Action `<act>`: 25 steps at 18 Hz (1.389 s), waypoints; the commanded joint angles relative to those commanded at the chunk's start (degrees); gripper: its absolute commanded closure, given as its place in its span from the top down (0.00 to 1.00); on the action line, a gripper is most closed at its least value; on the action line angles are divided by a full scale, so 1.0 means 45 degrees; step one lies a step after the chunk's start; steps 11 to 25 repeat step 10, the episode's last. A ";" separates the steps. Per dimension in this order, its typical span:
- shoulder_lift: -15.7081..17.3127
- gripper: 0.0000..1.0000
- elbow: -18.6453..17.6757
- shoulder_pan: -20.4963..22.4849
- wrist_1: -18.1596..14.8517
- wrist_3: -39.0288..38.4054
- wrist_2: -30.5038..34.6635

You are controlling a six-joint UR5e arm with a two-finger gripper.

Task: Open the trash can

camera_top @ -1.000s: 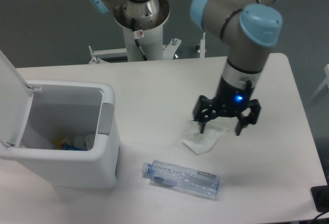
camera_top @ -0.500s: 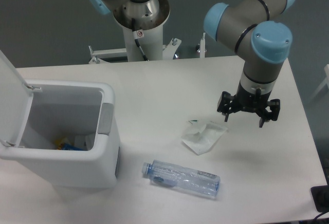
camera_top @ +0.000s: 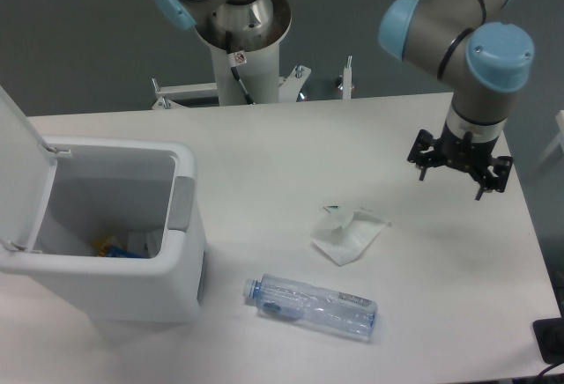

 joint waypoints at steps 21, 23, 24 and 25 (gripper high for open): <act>-0.0019 1.00 -0.0488 -0.0235 0.0331 0.0589 -0.0019; -0.0019 1.00 -0.0488 -0.0235 0.0331 0.0589 -0.0019; -0.0019 1.00 -0.0488 -0.0235 0.0331 0.0589 -0.0019; -0.0019 1.00 -0.0488 -0.0235 0.0331 0.0589 -0.0019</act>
